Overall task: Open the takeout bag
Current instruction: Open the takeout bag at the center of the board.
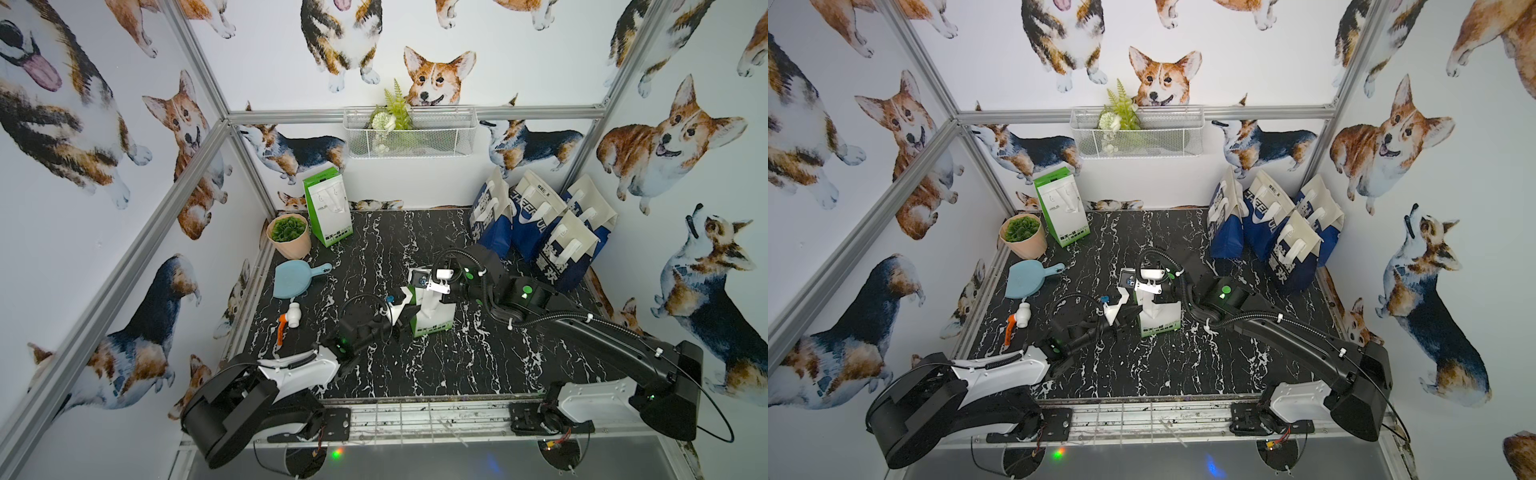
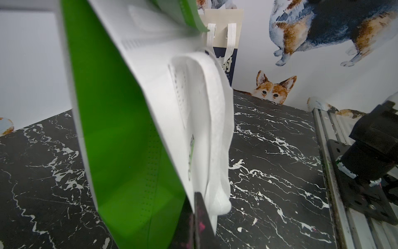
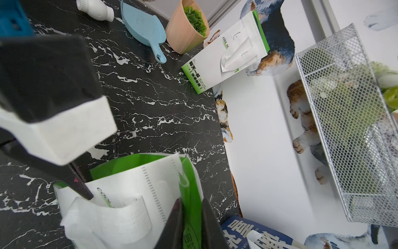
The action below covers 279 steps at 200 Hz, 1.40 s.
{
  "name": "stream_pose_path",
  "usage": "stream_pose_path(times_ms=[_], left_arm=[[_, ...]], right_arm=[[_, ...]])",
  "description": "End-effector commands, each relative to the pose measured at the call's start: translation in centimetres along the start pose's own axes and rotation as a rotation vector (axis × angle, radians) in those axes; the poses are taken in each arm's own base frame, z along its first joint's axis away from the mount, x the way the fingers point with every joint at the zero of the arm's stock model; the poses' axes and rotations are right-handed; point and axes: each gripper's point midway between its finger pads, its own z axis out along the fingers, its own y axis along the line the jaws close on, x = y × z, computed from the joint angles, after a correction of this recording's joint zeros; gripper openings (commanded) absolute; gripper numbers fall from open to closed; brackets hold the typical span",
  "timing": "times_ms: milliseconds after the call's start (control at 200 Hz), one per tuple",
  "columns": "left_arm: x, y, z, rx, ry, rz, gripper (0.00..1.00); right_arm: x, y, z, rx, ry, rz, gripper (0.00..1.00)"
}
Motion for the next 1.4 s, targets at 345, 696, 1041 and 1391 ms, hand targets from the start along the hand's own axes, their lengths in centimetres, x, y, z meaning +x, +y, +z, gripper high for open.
stream_pose_path(times_ms=[345, 696, 1041, 1391], left_arm=[[-0.9, -0.3, -0.1, 0.015, -0.035, 0.015, 0.0], [-0.8, -0.3, 0.1, 0.018, -0.026, 0.01, 0.0], [-0.6, -0.4, 0.1, 0.022, -0.015, 0.01, 0.0], [-0.6, -0.4, 0.2, 0.025, -0.008, 0.011, 0.0]], right_arm=[[-0.2, 0.2, 0.3, -0.015, -0.004, -0.016, 0.0], [-1.2, -2.4, -0.8, 0.034, 0.021, -0.051, 0.0], [-1.6, -3.9, -1.4, -0.026, 0.073, -0.179, 0.0], [-2.9, -3.7, -1.5, -0.146, 0.099, -0.323, 0.0]])
